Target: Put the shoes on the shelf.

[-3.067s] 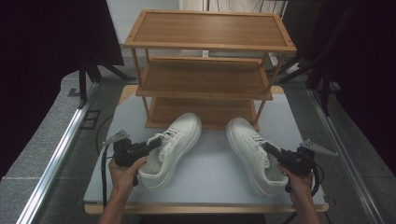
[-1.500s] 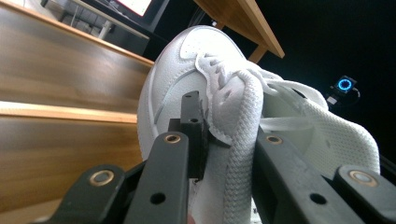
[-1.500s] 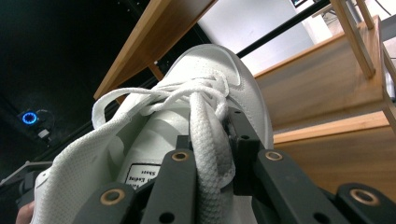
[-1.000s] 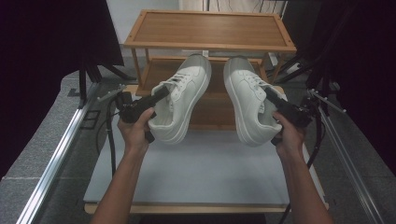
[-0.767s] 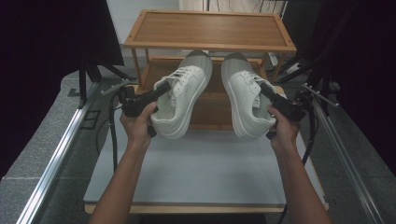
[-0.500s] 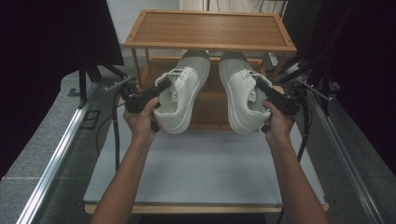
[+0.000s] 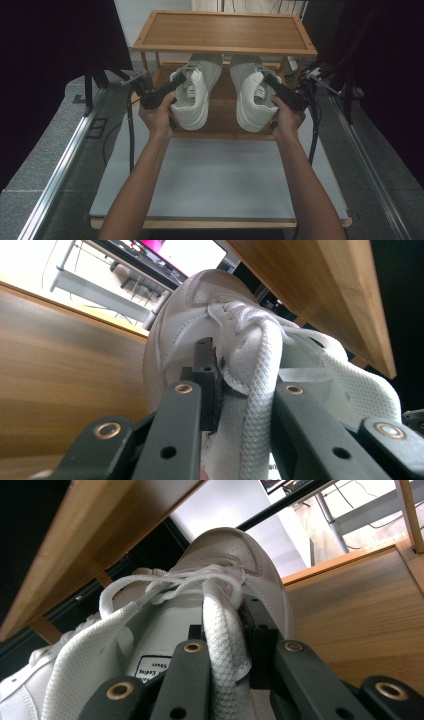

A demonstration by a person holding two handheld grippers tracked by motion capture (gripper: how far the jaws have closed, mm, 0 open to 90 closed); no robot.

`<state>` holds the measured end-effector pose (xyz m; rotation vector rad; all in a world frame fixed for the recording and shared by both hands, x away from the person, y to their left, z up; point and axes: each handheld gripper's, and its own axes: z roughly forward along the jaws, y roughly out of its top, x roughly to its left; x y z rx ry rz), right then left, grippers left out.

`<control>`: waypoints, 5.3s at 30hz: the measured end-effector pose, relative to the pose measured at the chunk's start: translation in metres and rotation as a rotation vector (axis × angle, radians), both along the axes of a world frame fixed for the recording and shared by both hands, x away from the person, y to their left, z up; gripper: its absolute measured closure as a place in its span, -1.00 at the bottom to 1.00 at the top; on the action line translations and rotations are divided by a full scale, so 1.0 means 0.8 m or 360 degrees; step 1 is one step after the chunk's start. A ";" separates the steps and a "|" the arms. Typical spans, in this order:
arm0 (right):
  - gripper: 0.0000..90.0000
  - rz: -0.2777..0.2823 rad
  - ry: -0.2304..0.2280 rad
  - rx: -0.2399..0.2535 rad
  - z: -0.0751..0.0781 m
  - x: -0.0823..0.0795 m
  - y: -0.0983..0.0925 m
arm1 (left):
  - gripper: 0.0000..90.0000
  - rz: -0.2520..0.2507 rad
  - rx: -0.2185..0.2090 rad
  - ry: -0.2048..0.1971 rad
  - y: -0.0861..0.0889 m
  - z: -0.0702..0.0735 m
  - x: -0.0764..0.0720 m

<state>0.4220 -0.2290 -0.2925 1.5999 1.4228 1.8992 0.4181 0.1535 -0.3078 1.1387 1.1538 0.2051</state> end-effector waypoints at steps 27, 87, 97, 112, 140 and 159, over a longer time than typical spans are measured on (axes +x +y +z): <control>0.48 -0.0094 0.0065 -0.0080 -0.011 0.030 0.047 | 0.49 0.0137 -0.0013 0.0138 -0.051 -0.012 0.023; 0.96 0.0360 -0.0229 -0.0776 -0.025 -0.080 0.060 | 1.00 -0.0434 0.0665 -0.0112 -0.065 -0.025 -0.068; 0.96 0.0332 -0.0212 -0.0737 -0.026 -0.072 0.059 | 1.00 -0.0404 0.0660 -0.0106 -0.064 -0.021 -0.061; 0.96 0.0337 -0.0216 -0.0721 -0.029 -0.066 0.059 | 1.00 -0.0357 0.0753 -0.0112 -0.078 -0.016 -0.068; 0.75 0.0350 -0.0210 -0.0678 -0.030 -0.068 0.058 | 0.74 -0.0413 0.0731 -0.0100 -0.075 -0.016 -0.061; 0.26 0.0415 -0.0374 -0.0795 -0.065 -0.129 0.046 | 0.04 -0.0390 0.0775 -0.0114 -0.046 -0.065 -0.131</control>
